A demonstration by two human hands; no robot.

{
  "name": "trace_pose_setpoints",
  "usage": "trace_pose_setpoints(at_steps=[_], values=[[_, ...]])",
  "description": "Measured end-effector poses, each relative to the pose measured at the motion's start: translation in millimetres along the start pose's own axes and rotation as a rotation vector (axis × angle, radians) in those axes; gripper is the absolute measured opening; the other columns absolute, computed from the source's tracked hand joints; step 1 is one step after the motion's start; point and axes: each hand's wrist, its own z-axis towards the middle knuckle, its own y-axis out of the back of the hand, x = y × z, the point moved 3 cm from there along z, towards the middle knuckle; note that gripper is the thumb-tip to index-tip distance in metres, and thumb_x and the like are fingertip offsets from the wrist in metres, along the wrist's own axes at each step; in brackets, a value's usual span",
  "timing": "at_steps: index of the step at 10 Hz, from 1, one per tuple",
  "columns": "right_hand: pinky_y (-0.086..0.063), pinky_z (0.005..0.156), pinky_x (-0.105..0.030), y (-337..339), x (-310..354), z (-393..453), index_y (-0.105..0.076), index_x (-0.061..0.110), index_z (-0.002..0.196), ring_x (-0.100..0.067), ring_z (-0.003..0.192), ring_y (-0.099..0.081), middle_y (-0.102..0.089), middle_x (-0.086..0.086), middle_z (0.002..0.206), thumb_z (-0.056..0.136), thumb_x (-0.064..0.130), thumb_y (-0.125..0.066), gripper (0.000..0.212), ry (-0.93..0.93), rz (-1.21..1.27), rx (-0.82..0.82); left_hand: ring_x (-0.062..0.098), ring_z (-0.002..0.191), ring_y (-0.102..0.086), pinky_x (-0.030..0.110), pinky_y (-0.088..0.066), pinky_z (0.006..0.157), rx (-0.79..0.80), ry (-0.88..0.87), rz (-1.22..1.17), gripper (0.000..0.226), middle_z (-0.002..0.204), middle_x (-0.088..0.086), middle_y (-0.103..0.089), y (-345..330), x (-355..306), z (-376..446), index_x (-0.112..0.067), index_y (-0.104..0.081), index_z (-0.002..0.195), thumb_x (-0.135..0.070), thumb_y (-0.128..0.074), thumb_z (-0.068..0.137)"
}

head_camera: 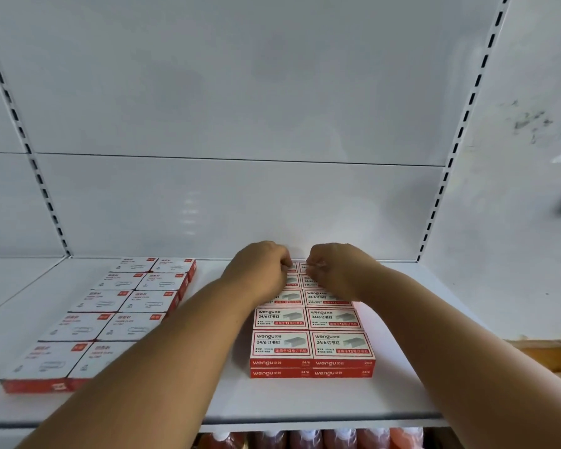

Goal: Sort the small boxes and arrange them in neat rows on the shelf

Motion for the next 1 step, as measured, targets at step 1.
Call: trace_pose_setpoints(at_steps=[1], values=[[-0.049,0.093,-0.036,3.4,3.7,1.5,-0.064,0.027,0.115,-0.020,0.109,-0.058,-0.064,0.002,0.118,0.095,0.040,-0.051,0.028,-0.020,-0.014,-0.019,0.018,0.102,-0.059,0.035,-0.052,0.089,-0.050,-0.011,-0.004,0.025,0.114,-0.004,-0.066,2.1,-0.4,-0.5,-0.029,-0.072,0.109,-0.023,-0.054,0.092]])
